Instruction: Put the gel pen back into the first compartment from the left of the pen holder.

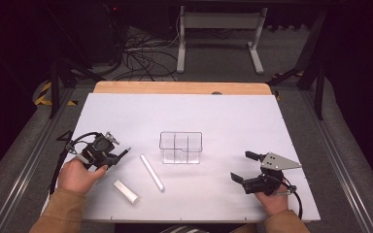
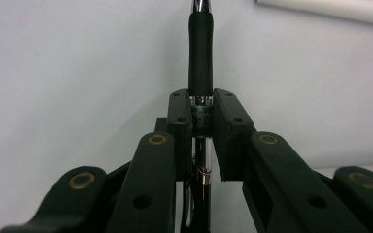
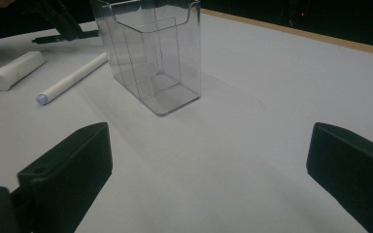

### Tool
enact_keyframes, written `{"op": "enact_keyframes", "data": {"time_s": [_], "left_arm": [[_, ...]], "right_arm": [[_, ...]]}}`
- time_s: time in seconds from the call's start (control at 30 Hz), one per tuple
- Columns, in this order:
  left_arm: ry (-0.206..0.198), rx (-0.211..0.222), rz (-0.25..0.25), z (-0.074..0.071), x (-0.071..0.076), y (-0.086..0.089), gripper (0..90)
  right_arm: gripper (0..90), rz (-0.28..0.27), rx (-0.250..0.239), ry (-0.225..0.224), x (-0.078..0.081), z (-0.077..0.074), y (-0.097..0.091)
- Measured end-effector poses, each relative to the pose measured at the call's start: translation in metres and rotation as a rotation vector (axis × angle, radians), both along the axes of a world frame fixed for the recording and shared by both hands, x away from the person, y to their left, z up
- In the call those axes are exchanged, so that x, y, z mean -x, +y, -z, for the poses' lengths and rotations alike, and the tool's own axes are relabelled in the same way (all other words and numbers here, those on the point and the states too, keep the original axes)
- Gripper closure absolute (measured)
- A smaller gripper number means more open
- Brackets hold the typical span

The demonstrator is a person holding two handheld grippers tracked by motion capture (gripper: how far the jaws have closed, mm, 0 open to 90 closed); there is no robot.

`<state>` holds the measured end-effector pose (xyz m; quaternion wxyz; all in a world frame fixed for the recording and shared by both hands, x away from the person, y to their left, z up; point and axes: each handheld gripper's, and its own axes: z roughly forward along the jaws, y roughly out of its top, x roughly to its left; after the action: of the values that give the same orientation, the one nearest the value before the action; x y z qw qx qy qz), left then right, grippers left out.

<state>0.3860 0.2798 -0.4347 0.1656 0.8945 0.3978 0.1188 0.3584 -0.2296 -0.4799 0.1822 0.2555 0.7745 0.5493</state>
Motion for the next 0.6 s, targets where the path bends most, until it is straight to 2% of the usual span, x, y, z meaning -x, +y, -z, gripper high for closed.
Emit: {"op": "enact_keyframes", "data": {"time_s": [0.07,0.1,0.17,0.6], "left_arm": [[-0.037,0.022,0.009,-0.008,0.003,0.000,79.2],[-0.037,0.022,0.009,-0.008,0.003,0.000,79.3],[-0.064,0.049,0.008,-0.015,0.006,0.001,79.2],[-0.115,0.081,0.034,-0.033,0.013,-0.005,79.2]], "right_arm": [[3.0,0.000,0.000,0.000,0.000,0.000,0.000],[3.0,0.001,-0.001,-0.001,0.000,0.000,0.000],[3.0,0.001,0.002,-0.002,0.000,0.000,0.000],[3.0,0.004,0.003,-0.001,0.000,0.000,0.000]]}}
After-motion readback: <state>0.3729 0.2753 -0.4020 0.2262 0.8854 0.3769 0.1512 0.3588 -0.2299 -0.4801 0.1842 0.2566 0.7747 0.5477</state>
